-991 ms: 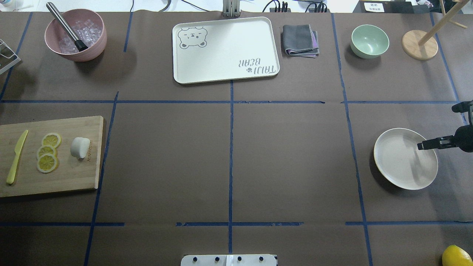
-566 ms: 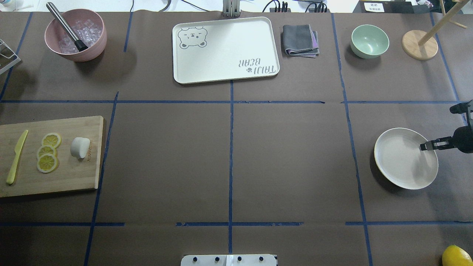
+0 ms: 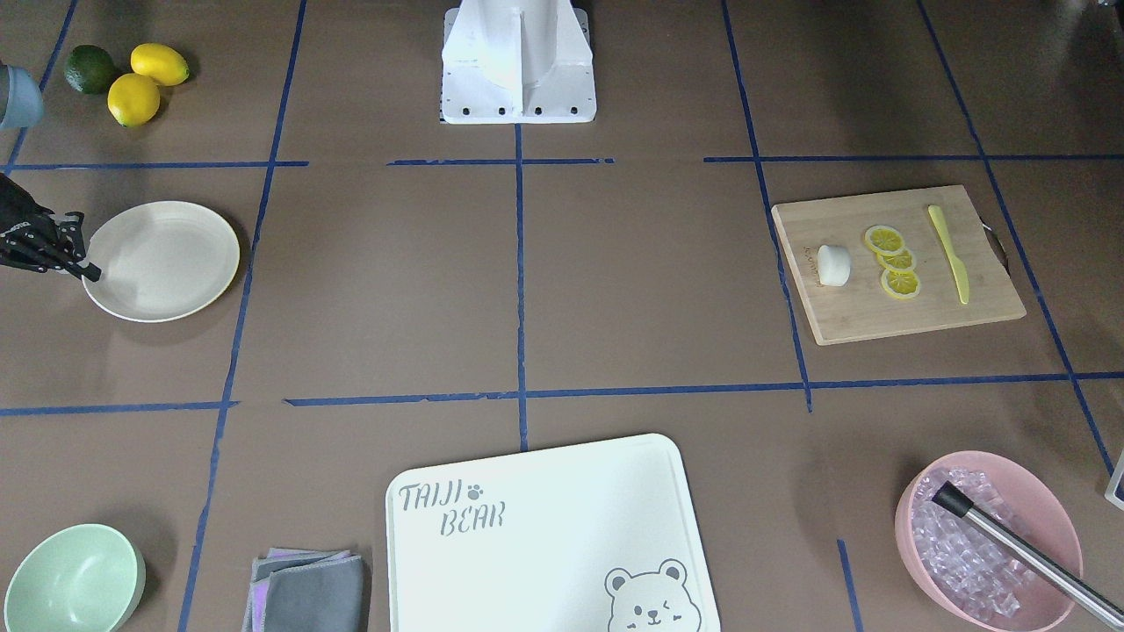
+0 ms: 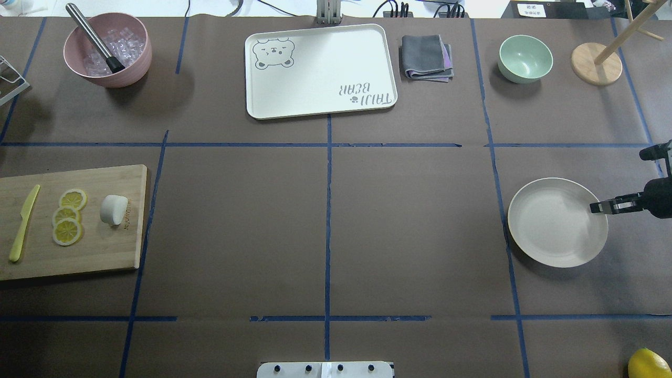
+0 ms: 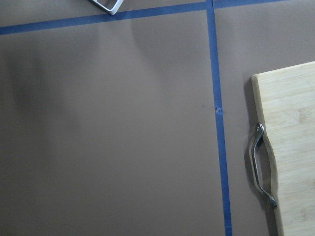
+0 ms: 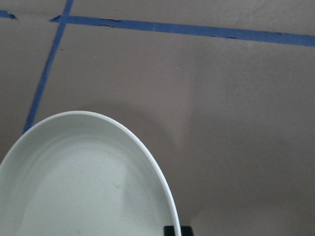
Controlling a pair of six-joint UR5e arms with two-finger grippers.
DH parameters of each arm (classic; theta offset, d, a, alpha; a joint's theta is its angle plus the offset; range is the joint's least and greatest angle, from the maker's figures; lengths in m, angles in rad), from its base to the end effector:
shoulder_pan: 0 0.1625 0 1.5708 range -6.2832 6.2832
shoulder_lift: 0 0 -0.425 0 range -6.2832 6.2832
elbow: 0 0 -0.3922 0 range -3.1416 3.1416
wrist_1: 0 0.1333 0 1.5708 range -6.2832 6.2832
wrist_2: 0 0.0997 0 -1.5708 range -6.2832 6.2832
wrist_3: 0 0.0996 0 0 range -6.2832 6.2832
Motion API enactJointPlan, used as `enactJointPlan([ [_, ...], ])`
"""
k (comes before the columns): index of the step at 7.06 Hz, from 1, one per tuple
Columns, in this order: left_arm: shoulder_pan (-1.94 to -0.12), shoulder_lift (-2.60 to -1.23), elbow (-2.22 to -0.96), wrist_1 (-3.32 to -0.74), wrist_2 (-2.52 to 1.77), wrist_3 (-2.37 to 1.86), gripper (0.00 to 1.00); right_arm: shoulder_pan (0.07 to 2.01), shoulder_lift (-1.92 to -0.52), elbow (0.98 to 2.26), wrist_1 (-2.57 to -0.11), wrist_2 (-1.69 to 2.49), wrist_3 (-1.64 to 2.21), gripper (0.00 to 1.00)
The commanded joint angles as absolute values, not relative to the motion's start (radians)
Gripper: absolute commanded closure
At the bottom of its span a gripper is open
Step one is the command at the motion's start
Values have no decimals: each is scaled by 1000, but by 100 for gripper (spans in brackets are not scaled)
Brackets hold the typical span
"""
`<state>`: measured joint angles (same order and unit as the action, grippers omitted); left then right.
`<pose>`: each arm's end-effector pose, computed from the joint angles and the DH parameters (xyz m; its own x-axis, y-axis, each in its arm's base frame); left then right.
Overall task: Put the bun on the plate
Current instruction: 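Slide the white plate with the right gripper toward the table center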
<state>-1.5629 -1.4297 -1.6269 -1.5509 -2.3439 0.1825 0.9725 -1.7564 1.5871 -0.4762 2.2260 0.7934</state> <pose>-0.0604 -0.4232 0.6979 0.7030 0.1141 -0.7020 -0.1377 0.9902 0.0231 -0.1829 -0.3972 0.6142 0.5088 -0.2411 0.8265 -0.0339 0.9536 0.2990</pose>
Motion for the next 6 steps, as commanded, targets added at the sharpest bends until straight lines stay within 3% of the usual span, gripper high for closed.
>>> enactJointPlan([
  [1,-1563,-1430,-1628,-1551,-2344,183,0,971,-1662,1634,-530,2250,877,100],
  [6,-1563,-1430,-1634,-1551,-2345,181,0,751,-1308,1637,-630,2043,1279,100],
])
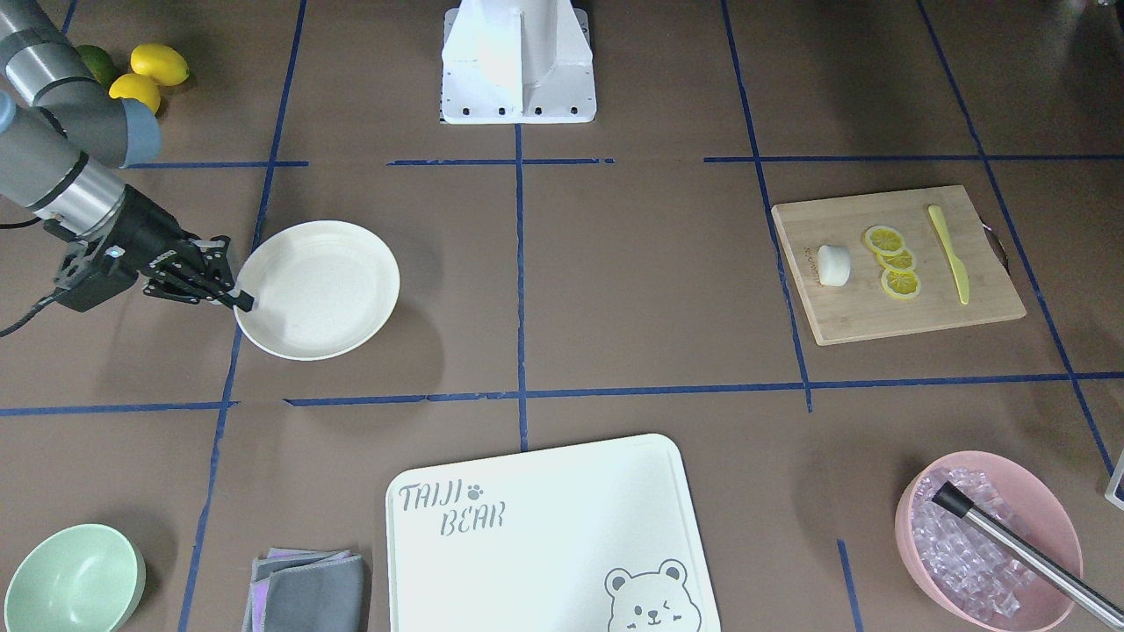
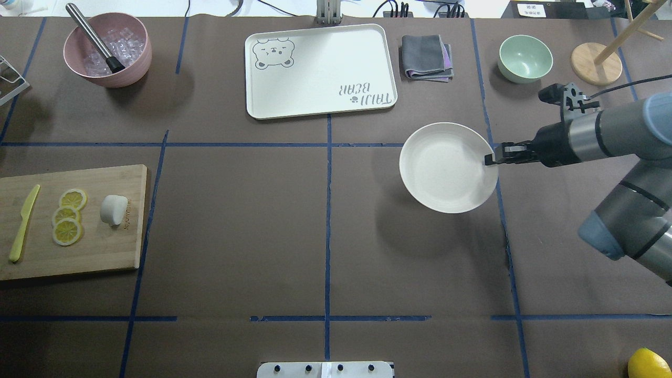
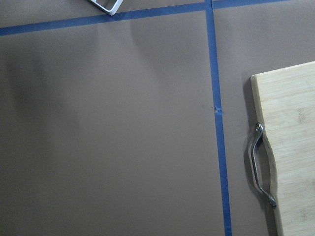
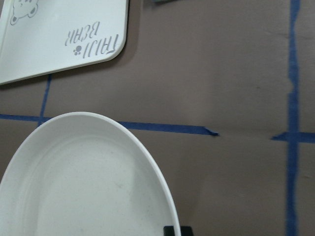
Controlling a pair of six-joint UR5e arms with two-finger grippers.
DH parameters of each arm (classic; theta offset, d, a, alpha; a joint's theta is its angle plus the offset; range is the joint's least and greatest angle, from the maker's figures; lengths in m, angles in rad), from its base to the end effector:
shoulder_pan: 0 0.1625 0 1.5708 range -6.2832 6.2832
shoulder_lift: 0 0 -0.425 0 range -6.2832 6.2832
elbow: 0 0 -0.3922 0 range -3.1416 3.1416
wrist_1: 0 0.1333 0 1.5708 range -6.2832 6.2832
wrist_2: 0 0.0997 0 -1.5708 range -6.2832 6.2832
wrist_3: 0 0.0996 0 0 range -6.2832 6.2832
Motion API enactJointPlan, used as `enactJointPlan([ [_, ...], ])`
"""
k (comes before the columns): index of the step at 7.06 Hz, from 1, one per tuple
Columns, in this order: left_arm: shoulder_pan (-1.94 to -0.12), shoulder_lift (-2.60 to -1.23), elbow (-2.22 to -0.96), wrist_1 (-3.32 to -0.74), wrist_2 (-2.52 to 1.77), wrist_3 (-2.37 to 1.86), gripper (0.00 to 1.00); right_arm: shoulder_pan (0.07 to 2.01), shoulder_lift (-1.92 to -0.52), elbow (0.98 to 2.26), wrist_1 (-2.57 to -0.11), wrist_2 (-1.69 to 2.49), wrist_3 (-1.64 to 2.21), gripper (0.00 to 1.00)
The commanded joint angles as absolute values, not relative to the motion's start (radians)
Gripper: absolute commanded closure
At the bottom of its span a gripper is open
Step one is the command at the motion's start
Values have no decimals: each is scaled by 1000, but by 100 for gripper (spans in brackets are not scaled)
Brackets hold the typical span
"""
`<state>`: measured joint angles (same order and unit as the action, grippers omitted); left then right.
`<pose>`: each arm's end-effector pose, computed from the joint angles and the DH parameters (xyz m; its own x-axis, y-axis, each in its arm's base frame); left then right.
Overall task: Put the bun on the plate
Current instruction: 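Slide the white plate with the right gripper toward the table center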
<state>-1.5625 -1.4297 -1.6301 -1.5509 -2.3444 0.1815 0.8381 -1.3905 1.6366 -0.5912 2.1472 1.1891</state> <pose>-0.0602 -0.4236 0.6963 0.7027 0.1156 -0.7020 -0.1374 0.9902 0.0256 -0.3218 -0.4758 0.4195 0.3144 -0.1175 0.9420 -0.1758 0.9679 0.1794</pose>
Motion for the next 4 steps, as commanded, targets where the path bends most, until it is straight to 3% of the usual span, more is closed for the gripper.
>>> enactJointPlan([
  [1,-1563,-1430,-1634,-1551,-2344,181,0,656,-1207,1634,-752,1899,1305,100],
  [4,-1562,-1430,-1634,-1551,-2344,181,0,465,-1134,1591,-787,1639,1396,100],
])
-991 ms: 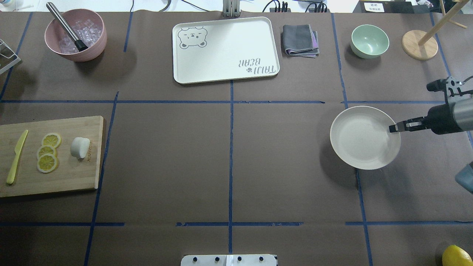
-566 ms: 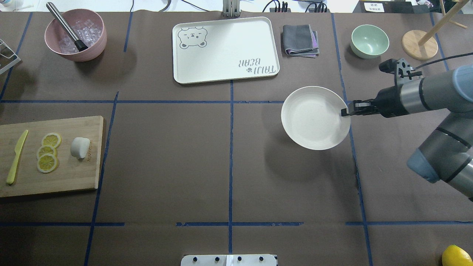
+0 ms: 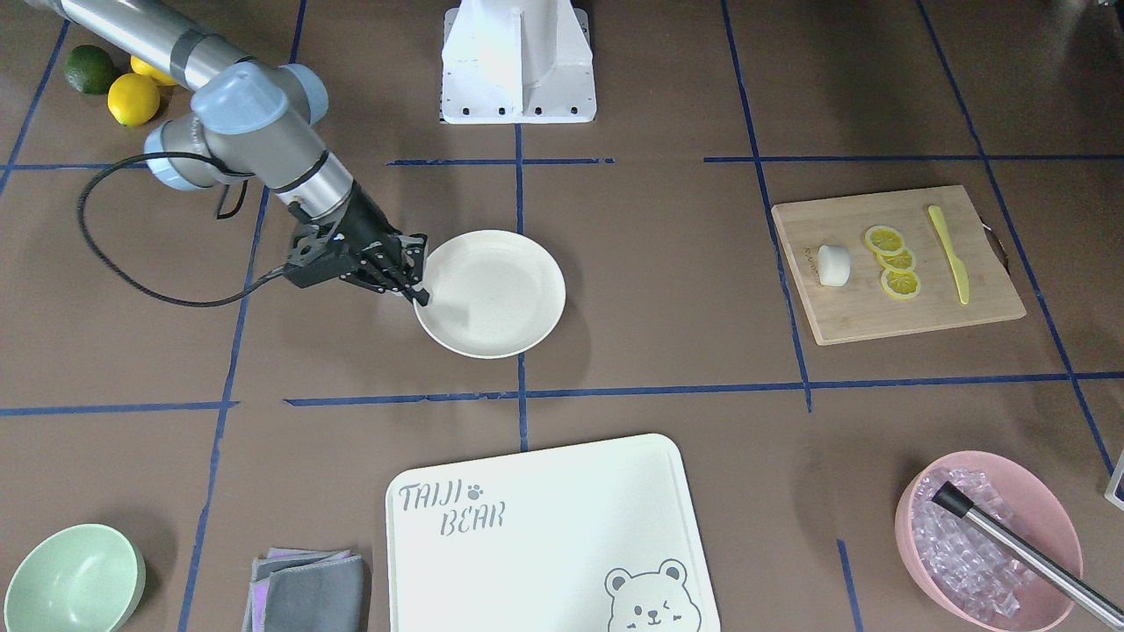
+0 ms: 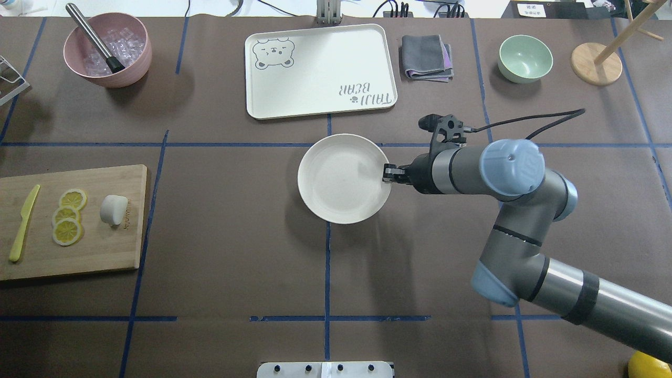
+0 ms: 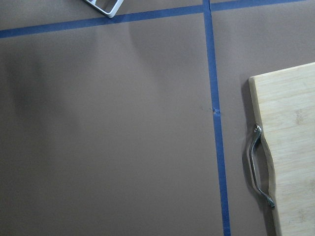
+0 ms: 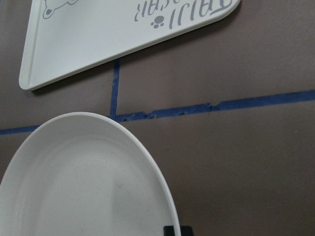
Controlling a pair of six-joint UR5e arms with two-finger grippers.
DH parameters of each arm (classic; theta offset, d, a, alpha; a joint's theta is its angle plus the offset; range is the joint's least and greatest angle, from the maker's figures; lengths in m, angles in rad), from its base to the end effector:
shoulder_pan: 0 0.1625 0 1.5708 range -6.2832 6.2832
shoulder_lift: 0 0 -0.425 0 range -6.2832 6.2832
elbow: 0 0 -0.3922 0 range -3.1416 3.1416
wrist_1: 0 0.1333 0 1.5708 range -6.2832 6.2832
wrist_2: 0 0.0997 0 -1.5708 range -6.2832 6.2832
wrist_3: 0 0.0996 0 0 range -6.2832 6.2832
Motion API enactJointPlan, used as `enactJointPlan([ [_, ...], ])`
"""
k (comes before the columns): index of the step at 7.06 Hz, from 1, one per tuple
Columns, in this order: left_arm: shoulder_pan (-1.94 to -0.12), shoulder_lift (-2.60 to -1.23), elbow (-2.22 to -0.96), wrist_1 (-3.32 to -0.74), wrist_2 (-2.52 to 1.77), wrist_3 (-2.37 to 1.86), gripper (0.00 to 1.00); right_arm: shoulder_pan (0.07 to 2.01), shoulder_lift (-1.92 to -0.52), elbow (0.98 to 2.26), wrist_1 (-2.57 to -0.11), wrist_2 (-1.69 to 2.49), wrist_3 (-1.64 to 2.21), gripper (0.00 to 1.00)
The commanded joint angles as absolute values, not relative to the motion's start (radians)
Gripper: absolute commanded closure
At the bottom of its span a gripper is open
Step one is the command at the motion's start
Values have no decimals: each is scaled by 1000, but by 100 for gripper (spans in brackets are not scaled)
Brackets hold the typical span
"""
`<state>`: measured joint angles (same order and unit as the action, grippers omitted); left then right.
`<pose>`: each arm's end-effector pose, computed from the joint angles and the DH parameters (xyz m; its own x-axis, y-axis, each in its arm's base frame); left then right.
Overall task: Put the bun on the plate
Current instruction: 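Slide the white plate with the right gripper toward the table center, then release the plate rim and draw the right arm back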
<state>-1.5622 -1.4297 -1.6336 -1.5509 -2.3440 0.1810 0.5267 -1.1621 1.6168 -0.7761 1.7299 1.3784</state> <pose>-0.0601 -0.4240 0.6947 0.7030 0.1178 -0.7014 -0.1374 0.9901 0.0287 -0.4994 -0.4264 0.3167 0.3381 -0.0218 0.9409 -0.3074 0.9423 0.1323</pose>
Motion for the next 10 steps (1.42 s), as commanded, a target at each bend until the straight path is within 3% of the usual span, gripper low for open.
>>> enactJointPlan([
  [1,-1562,-1430,-1634,-1551,-2344,181,0,434,-1126,1576,-808,1606,1397,99],
  [2,-1563,-1430,-1634,-1551,-2344,181,0,413,-1121,1575,-813,1580,1408,98],
  [3,-1563,-1430,-1632,-1551,-2344,181,0,411,-1120,1575,-815,1580,1408,83],
  [4,-1562,-1430,-1632,-1549,-2344,181,0,410,-1120,1575,-815,1580,1414,48],
  [5,-1562,-1428,-1632,-1549,-2344,181,0,405,-1121,1578,-816,1572,1439,0],
  [7,-1563,-1430,-1650,-1554,-2345,187,0,410,-1123,1674,-1003,1563,1428,0],
  [8,-1562,-1431,-1725,-1554,-2347,189,0,469,-1121,1760,-1187,1662,1410,0],
  [10,-1450,-1437,-1776,-1551,-2490,117,0,619,-1129,1793,-1366,1822,1240,0],
])
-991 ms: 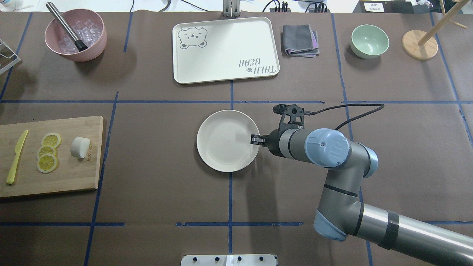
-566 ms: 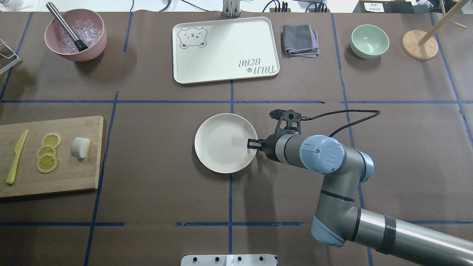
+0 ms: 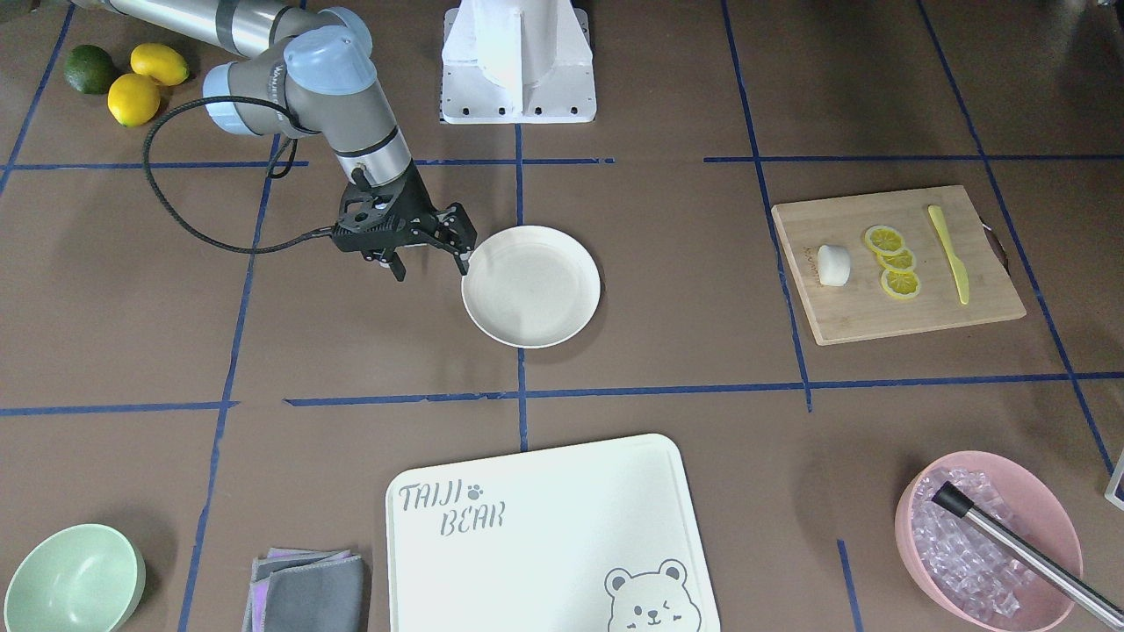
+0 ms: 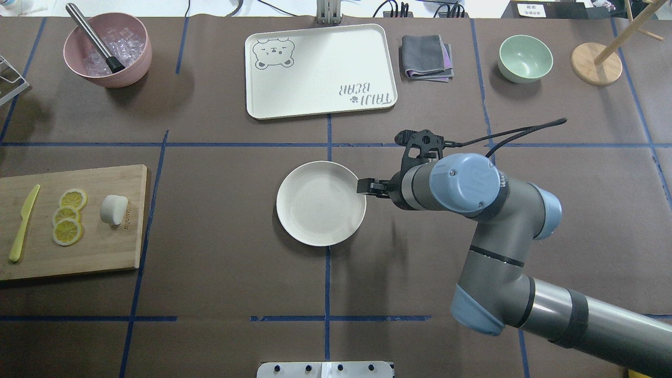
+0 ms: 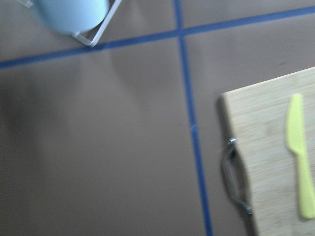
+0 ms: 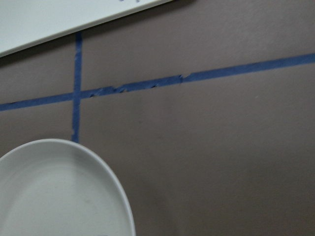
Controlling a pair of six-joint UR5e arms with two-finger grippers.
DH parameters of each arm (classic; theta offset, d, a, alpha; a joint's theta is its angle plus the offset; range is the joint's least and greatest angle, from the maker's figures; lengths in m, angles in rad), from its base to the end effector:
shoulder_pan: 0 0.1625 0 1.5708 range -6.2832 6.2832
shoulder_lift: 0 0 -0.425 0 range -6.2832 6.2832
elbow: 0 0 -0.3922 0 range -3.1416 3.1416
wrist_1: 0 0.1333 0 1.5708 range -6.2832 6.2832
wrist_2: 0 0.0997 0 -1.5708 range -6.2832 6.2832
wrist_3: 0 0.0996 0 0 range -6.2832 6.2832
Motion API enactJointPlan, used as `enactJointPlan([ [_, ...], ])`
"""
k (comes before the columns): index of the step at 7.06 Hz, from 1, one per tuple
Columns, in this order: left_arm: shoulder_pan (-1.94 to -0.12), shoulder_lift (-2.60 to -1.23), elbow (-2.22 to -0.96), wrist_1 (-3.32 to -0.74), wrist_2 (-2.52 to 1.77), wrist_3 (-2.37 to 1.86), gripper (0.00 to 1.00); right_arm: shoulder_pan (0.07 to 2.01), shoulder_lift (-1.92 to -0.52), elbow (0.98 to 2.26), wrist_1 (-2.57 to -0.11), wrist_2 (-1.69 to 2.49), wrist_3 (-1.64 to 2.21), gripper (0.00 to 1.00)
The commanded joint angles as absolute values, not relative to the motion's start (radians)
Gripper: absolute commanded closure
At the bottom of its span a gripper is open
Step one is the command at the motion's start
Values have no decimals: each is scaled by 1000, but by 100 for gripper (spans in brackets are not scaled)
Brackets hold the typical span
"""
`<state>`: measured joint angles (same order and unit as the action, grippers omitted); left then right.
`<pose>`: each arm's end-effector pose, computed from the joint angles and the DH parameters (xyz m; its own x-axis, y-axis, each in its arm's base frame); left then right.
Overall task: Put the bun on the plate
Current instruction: 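Release the plate rim and draw the right arm back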
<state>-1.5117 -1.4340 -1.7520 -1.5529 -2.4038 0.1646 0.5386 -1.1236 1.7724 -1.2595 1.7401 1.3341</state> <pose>-0.0338 -0.4381 0.6304 0.6516 0.2220 -0.7254 -0.1681 0.9747 0.1474 -0.4844 -0.4252 0.2833 0.5693 0.0709 0.8191 -0.2609 0.9604 0.0982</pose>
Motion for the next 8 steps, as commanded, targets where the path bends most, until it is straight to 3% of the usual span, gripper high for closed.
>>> enactJointPlan([
  [1,-1415,-1440,-1814,-1565,-2505,0,0,706,-1132,1793,-1443,1904,1089,0],
  [3,-1309,-1486,-1865,-1571,-2479,-159,0,860,-1201,1793,-1493,2017,852,0],
  [8,-1077,-1728,-1881,-1562,-2307,-432,0,1312,-1614,1796,-1485,2255,235,0],
])
